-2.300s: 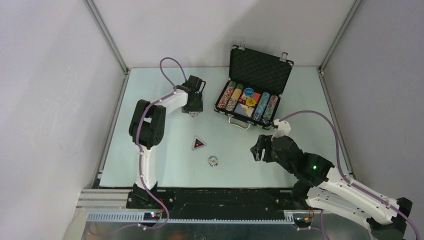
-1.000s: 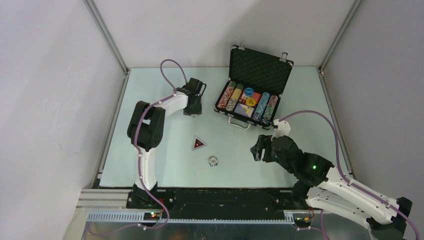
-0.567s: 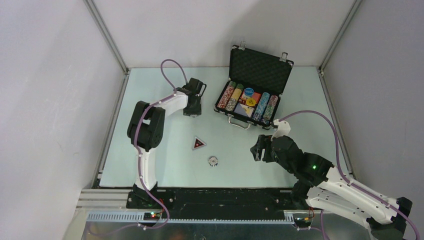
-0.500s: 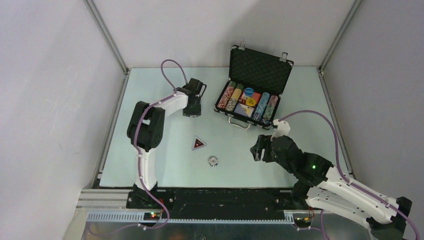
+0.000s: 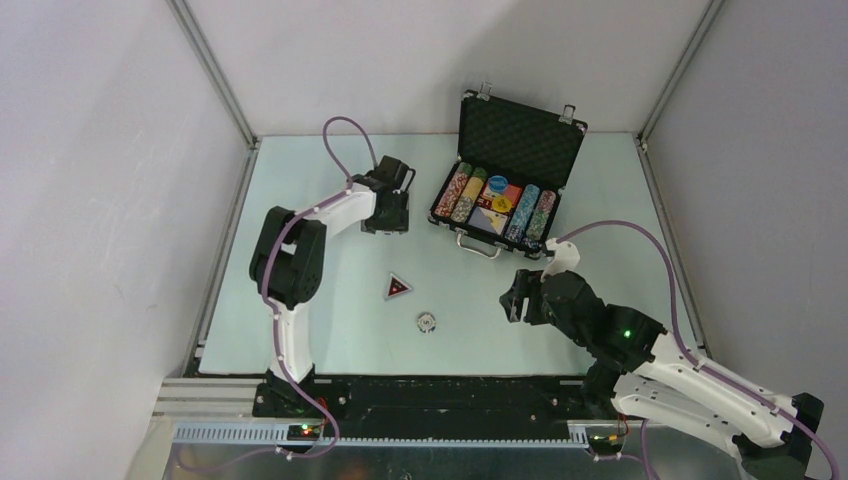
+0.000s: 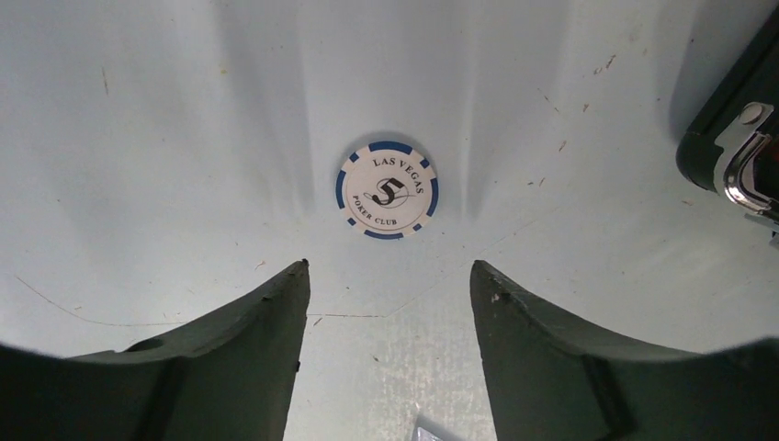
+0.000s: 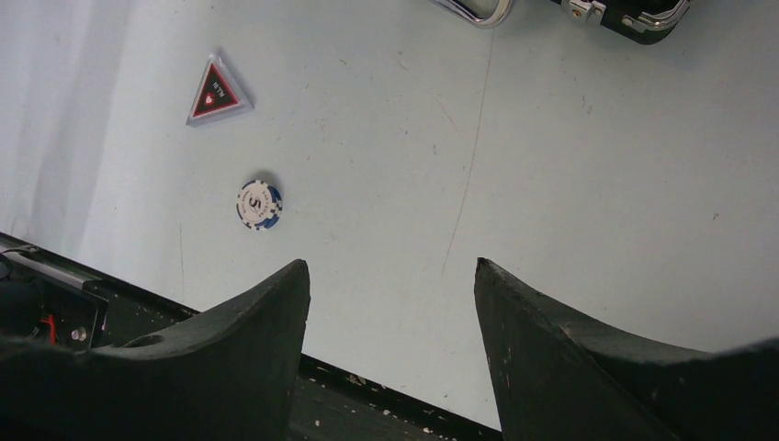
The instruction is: Pack up texas hold em set
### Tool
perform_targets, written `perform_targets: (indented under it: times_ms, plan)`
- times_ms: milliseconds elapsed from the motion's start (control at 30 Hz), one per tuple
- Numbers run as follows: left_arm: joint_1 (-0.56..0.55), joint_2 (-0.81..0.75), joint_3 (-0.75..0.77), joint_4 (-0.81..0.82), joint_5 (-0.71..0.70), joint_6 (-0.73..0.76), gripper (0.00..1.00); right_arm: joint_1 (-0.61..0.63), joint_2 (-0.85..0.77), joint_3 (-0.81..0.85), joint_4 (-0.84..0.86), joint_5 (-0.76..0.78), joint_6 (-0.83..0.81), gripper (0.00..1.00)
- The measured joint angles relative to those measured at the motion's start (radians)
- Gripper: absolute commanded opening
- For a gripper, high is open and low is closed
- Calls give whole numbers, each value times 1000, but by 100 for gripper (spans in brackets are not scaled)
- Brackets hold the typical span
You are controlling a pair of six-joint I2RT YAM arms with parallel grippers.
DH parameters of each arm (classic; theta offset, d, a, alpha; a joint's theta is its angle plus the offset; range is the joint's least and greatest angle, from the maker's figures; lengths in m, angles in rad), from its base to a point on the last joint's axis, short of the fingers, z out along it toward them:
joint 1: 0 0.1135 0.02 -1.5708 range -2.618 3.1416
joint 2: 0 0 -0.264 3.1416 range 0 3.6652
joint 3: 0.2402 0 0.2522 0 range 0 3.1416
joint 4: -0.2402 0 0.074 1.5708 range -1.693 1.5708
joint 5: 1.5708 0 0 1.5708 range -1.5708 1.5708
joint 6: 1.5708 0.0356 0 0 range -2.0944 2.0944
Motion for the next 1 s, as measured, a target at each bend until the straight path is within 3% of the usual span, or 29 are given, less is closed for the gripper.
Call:
perform_targets:
  times_ms: [633,1000]
  plan:
    - [39,86,70,0,33,10,65,0,-16,0,-6,1,0,70]
    - [43,98,84,4,52,10,55,0,-16,0,-6,1,1,70]
